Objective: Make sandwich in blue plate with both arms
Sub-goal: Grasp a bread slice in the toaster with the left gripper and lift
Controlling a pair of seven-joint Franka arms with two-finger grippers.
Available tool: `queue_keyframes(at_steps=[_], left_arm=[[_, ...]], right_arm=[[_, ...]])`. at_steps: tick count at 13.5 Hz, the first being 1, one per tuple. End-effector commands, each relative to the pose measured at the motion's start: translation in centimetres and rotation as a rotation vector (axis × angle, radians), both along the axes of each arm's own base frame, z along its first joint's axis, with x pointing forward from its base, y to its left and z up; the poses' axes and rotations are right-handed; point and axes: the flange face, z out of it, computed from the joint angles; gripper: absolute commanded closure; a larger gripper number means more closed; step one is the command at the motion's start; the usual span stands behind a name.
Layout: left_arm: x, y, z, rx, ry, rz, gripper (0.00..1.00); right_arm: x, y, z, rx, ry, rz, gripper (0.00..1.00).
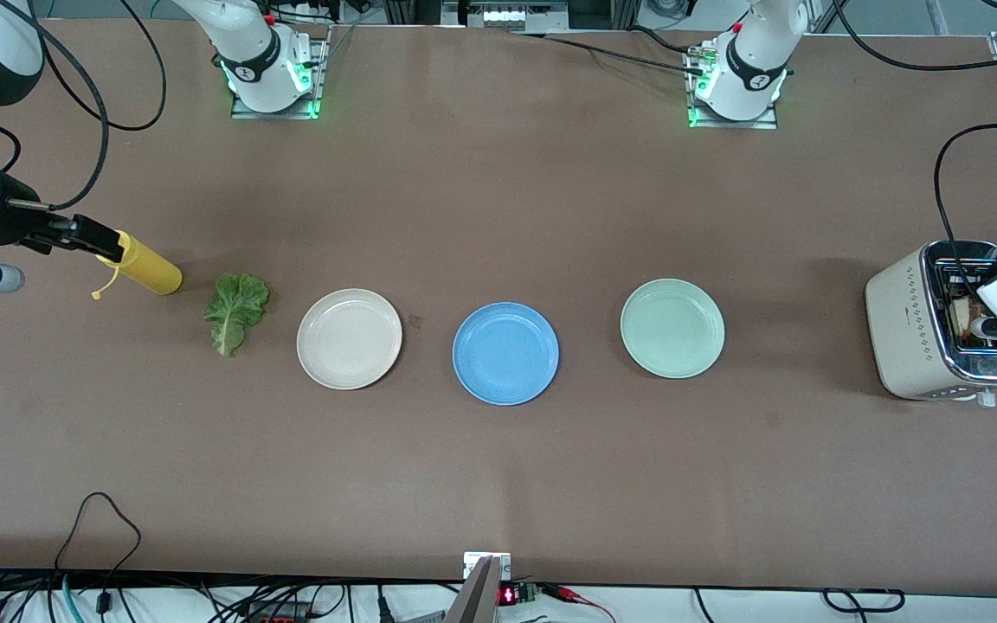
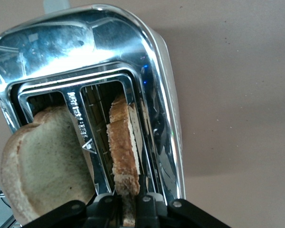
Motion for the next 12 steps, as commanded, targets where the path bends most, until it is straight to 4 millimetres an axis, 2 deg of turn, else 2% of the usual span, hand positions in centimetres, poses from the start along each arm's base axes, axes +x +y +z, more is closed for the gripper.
queue_keyframes(at_steps=[1, 2, 6, 8, 10, 12], left_arm=[[0.7, -0.6, 3.2, 0.023, -0.021, -0.012, 0.99], [1.1, -1.3, 4.9, 0.026, -0.029, -0.021, 0.99], [1.5, -6.0, 14.6, 0.011, 0.066, -0.029, 0.99], [1.6, -10.2, 17.8, -0.009, 0.095, -0.082, 0.98], [1.8, -16.3, 17.2, -0.035, 0.149, -0.174, 0.98], [2.4, -22.2, 14.2, -0.104, 0.209, -0.283, 0.98]], right_arm=[[-0.1, -0.1, 0.4, 0.007, 0.004, -0.014, 0.00], [-0.1, -0.1, 0.5, 0.009, 0.003, -0.014, 0.00], [-0.1, -0.1, 0.5, 0.007, 0.003, -0.012, 0.00], [-0.1, -0.1, 0.4, 0.007, 0.004, -0.012, 0.00], [-0.1, -0.1, 0.4, 0.007, 0.004, -0.012, 0.00], [-0.1, -0.1, 0.4, 0.008, 0.004, -0.010, 0.00]])
